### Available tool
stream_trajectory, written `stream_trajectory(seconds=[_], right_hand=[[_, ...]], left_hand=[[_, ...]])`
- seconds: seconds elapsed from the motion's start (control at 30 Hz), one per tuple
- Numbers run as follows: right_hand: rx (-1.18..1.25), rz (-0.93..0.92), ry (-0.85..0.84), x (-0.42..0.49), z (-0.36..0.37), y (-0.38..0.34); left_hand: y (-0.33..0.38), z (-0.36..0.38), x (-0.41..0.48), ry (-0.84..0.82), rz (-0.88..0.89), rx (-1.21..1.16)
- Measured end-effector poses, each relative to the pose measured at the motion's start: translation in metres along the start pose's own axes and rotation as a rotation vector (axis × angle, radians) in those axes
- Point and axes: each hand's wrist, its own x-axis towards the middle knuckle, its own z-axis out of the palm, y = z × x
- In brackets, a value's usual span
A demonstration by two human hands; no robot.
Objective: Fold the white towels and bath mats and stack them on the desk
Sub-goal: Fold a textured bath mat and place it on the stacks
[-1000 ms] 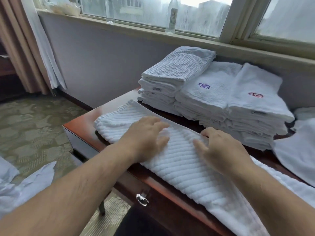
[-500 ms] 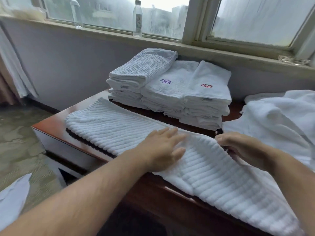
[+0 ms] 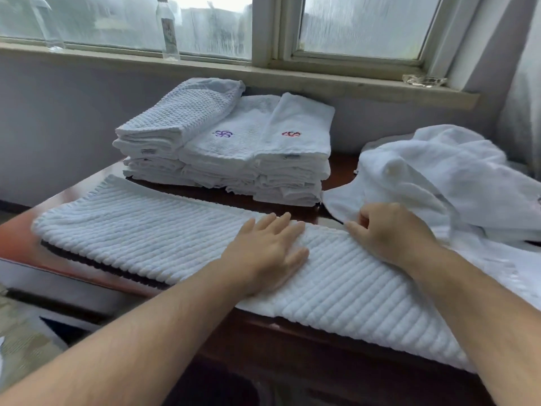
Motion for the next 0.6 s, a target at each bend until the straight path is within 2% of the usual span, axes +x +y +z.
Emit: stream_trajectory(seconds=[0.07, 0.17, 0.23, 0.33, 0.47, 0.6], right_hand=[[-0.075, 0.023, -0.046, -0.005, 0.014, 0.010], [0.059, 0.012, -0.018, -0.009, 0.016, 0.028], [0.164, -0.027, -0.098, -0.011, 0.009, 0.041], [0.205, -0.063, -0.218, -0.017, -0.010, 0.062], [0.133, -0.029, -0.190, -0.028, -0.034, 0.097], [0.044, 0.078, -0.256, -0.042, -0.046, 0.139]], left_hand=[[-0.001, 0.003, 0.001, -0.008, -0.025, 0.044], [0.004, 0.004, 0.005, -0.035, -0.067, 0.047], [0.015, 0.003, 0.011, -0.040, -0.058, 0.006], [0.047, 0.010, 0.022, -0.029, 0.074, -0.019], [0.094, 0.026, 0.038, 0.019, 0.241, 0.006], [0.118, 0.033, 0.052, 0.069, 0.260, 0.050]])
